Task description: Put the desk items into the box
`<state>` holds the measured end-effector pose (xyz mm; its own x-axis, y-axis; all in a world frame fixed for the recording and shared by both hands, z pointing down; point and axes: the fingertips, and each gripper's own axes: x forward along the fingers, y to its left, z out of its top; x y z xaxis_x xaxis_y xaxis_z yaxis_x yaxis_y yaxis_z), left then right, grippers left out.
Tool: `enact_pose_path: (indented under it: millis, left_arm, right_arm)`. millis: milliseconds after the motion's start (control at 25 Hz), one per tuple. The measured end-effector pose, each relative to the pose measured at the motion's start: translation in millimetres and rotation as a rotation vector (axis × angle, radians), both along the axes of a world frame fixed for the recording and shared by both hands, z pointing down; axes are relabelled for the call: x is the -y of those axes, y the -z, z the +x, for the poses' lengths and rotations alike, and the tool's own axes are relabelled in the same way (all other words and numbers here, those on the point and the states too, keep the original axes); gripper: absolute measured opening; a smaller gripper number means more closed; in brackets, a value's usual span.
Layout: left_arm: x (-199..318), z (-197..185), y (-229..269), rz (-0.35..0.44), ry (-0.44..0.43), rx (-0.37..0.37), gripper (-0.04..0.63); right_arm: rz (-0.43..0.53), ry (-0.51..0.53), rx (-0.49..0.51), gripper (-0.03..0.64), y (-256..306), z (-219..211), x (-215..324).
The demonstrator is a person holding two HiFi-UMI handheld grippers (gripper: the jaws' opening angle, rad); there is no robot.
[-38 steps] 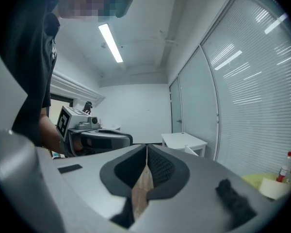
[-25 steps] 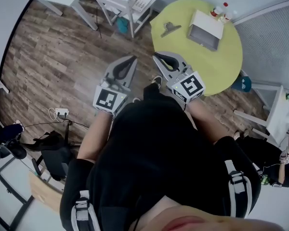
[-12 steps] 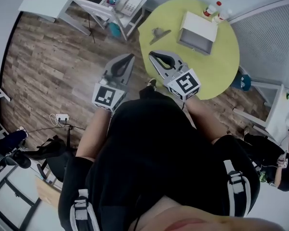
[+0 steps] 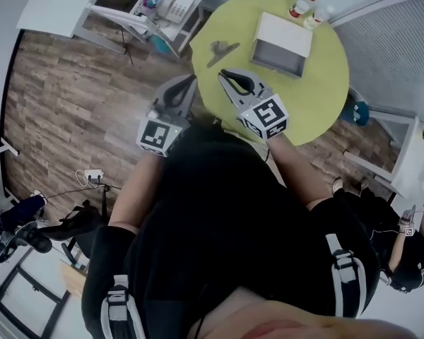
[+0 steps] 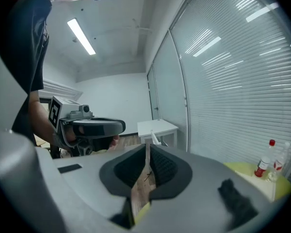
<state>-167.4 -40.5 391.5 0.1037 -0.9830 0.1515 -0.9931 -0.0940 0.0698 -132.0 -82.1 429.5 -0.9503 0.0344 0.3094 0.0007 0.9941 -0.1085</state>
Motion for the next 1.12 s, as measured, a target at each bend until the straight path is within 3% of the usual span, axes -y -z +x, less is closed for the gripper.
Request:
enact_pose_path:
  millis: [360,600,1120]
  left_arm:
    - [39.4,-24.2,-38.4,-0.015,-0.022,-0.017,0.012]
    - [66.2,-49.9,-72.8,-0.031,-0.066,-0.028,0.012]
    - [127.3,-93.3,-148.5,-0.082,-0.135,-0.037,0.012]
  right_arm:
    - [-0.005,-0.061,-0.099,0.029,-48.4,-26.0,39.3]
    - [-0.017,-0.093,-0.175,0.087,-82.5,-46.9,64.0]
    - [-0.064,-0.128,-0.371,0.147,-194.5,-92.0,103.6]
